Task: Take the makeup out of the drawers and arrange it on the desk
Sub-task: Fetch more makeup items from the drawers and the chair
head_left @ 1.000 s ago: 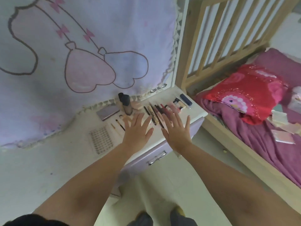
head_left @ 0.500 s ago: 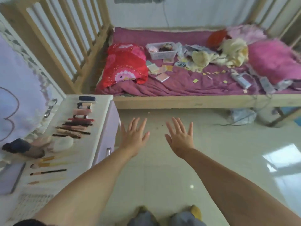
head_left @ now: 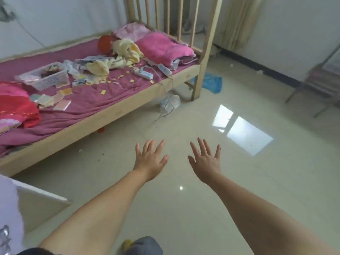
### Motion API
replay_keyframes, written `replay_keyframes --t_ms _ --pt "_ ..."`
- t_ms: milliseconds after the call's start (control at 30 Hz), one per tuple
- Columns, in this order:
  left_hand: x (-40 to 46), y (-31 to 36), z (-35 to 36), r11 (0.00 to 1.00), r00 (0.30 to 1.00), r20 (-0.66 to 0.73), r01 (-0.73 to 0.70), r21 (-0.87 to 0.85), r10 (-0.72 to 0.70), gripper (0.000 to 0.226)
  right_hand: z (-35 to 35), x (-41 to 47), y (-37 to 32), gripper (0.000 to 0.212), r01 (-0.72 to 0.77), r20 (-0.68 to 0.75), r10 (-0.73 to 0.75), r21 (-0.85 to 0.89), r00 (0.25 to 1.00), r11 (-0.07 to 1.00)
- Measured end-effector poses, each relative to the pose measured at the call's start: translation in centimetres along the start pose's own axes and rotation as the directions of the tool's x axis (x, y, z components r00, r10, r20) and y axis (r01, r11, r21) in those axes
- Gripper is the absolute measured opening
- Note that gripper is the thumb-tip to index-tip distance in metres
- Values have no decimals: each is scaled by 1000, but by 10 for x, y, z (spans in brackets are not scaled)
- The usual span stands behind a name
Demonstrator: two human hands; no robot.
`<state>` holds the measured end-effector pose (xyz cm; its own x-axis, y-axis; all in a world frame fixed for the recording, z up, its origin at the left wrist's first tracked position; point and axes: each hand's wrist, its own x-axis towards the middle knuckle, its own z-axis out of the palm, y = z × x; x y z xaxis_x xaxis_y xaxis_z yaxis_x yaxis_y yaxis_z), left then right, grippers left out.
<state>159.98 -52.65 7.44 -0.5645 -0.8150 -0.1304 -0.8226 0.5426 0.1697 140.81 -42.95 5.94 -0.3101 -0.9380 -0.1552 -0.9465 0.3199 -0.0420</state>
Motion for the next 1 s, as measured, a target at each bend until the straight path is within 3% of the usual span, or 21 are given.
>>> replay_keyframes --t_ms 200,400,633,1000 --pt "28 193 29 963 961 60 -267 -38 269 60 5 -78 176 61 -326 25 325 38 945 945" --pt "51 352 48 861 852 127 -506 -51 509 59 5 -150 302 59 -572 37 572 103 820 814" --pt "94 481 68 767 739 214 -634 -101 639 61 3 -168 405 57 -696 47 697 128 715 706" --pt "273 667 53 652 635 156 -752 -101 757 62 -46 -67 611 57 -791 -24 811 205 585 576"
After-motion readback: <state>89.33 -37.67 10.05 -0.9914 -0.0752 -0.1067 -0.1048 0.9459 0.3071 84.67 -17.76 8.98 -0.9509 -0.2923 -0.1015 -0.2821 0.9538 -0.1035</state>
